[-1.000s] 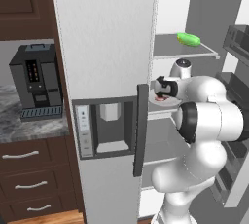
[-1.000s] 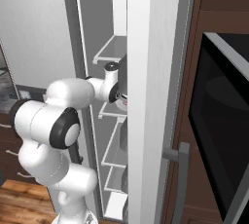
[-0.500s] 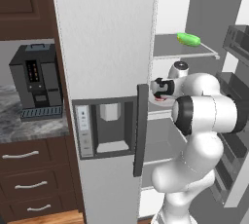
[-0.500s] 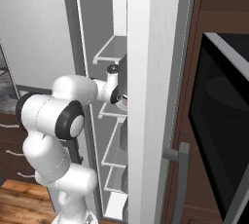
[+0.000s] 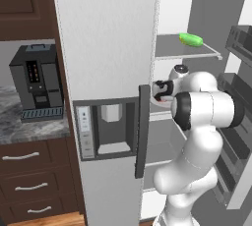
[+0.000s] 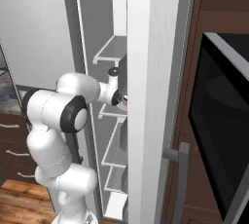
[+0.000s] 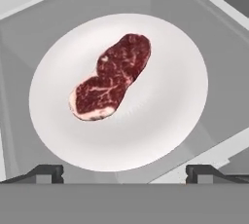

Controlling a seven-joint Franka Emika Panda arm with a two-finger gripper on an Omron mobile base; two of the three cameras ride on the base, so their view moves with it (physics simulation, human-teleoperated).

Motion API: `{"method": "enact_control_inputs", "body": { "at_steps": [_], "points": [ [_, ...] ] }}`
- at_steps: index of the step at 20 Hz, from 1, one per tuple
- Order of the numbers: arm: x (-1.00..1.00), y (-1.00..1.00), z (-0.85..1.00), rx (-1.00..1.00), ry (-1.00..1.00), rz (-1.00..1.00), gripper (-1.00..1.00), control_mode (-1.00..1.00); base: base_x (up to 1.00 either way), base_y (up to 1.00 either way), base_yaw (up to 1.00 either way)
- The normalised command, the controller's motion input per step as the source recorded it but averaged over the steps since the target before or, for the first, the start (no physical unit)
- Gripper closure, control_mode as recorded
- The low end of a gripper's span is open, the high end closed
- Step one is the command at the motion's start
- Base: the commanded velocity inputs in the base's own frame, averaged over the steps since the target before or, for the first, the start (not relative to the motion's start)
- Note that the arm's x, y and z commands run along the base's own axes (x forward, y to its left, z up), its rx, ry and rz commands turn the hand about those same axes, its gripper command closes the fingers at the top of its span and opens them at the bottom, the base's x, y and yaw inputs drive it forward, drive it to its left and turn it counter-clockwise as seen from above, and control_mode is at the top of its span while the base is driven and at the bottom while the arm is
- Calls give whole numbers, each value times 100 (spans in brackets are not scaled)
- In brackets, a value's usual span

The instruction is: Transport the steak from the fridge to the microwave and turn on the microwave.

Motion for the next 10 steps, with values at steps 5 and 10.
{"method": "enact_control_inputs", "body": {
  "at_steps": [5, 10],
  "points": [
    [22, -2, -15, 0, 0, 0, -100, -100, 0, 0, 0],
    [26, -5, -11, 0, 0, 0, -100, -100, 0, 0, 0]
  ]
}}
